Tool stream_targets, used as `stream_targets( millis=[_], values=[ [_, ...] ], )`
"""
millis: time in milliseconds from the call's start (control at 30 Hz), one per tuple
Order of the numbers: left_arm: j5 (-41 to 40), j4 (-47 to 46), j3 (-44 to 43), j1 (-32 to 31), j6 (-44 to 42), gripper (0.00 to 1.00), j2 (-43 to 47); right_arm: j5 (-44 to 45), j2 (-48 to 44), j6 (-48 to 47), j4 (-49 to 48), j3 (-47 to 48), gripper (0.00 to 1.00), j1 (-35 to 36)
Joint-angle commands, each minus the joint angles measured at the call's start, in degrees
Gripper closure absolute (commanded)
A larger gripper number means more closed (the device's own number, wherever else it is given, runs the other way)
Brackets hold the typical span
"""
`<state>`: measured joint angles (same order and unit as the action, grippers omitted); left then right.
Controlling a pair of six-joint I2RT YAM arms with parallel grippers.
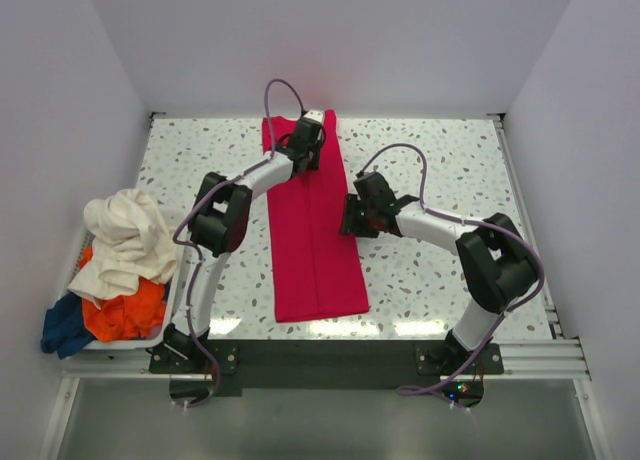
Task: Fold and stack the t-shirts
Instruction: Fold the tshirt
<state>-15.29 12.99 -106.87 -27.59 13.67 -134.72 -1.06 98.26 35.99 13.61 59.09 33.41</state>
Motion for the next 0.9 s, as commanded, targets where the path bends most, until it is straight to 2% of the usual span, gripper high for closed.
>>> stream_targets(
  millis=[0,67,300,500,633,867],
  values=[
    [-0.6,-2.1,0.6,-0.3,-0.9,0.61,1.9,-0.3,0.4,-0.2,-2.0,-0.3,0.51,-0.1],
    [-0.9,-2.4,0.9,-0.3,-0.8,0.63,2.0,-0.3,0.5,-0.1,-2.0,-0.3,0.51,-0.1],
    [-2.3,-3.8,2.4,-0.5,-0.5,0.82,3.5,-0.1,1.2,-0.3,-2.2,-0.6,0.51,0.0],
    [-5.2,-5.0,4.2,-0.5,0.0,0.93,5.6,0.1,1.5,-0.3,-2.3,-0.7,0.51,0.0],
    [-8.3,-7.1,7.2,-0.5,0.7,0.95,8.7,0.3,1.5,-0.4,-2.2,-1.0,0.51,0.0],
    [-10.0,-7.7,9.0,-0.4,1.7,0.98,9.1,0.5,1.8,-0.2,-2.4,-1.4,0.51,0.0]
  ],
)
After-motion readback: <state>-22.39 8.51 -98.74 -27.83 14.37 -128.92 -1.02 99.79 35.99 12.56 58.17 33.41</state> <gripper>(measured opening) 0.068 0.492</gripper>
